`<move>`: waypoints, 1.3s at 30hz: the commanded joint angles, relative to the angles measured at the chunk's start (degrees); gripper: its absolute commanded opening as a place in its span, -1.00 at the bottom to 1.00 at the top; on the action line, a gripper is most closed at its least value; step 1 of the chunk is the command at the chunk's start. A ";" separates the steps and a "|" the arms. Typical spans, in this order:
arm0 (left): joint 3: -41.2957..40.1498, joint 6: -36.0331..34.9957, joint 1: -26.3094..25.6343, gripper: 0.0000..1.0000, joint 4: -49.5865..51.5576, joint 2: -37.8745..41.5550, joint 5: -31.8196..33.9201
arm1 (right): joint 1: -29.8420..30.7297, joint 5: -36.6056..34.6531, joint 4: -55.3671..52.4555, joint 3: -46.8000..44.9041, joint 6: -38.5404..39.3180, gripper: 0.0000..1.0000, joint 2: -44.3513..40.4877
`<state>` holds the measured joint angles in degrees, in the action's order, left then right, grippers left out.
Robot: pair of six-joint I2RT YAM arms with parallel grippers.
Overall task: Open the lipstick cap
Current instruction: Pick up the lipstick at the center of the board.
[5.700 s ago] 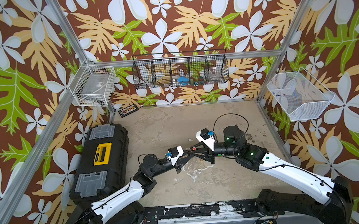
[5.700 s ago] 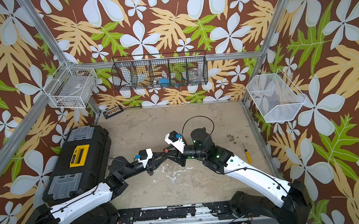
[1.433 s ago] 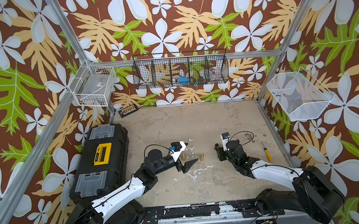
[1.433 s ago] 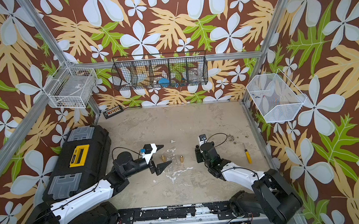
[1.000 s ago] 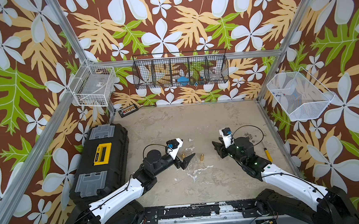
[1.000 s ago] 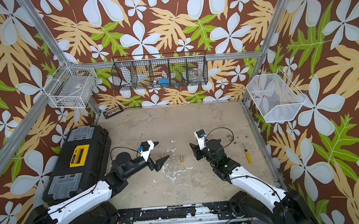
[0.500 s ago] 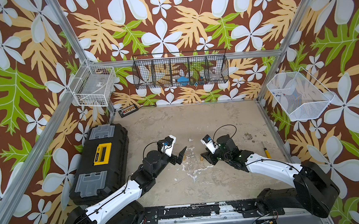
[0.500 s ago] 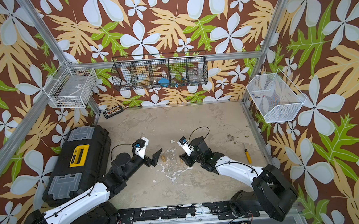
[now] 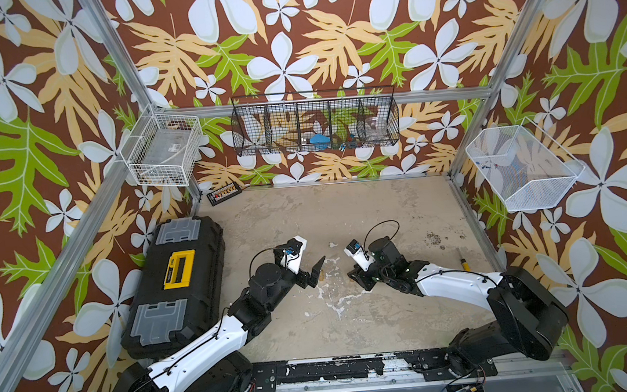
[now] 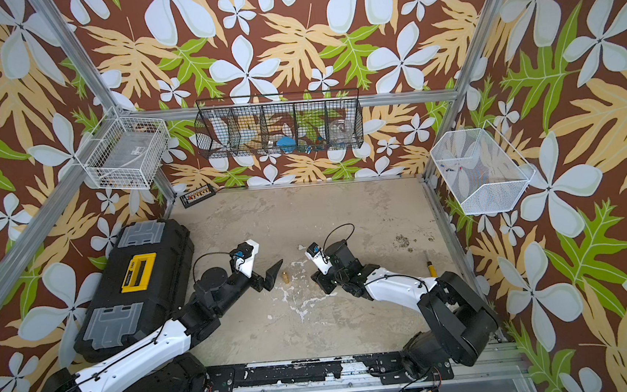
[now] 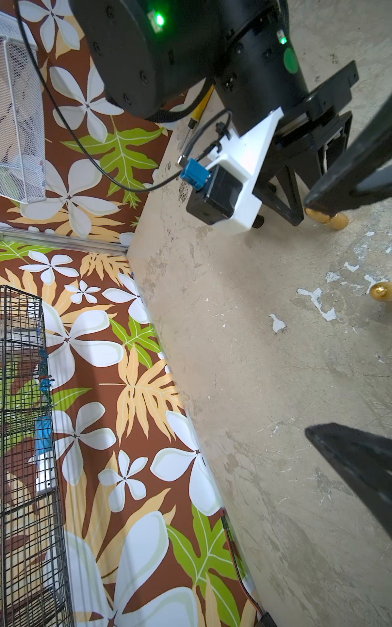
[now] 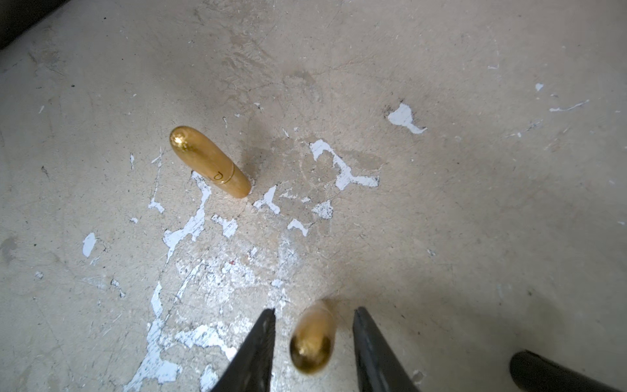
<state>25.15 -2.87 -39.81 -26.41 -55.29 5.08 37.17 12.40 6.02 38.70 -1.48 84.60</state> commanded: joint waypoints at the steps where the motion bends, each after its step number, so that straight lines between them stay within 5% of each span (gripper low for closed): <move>1: 0.25 0.15 0.00 0.96 -0.39 0.23 0.16 | 0.18 0.54 0.81 0.35 -0.81 -0.24 0.83; 21: 0.25 0.24 0.00 0.97 -0.51 -0.02 -1.60 | 0.27 2.35 -1.47 1.92 -0.58 -0.57 -3.78; 39: 0.05 -1.60 0.00 0.69 -7.23 -5.05 -28.45 | -0.80 11.09 -11.32 14.28 -4.28 -0.59 -16.42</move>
<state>24.29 -3.11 -39.81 -32.21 -59.46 -17.91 36.29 20.60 -4.16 52.58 -5.98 68.90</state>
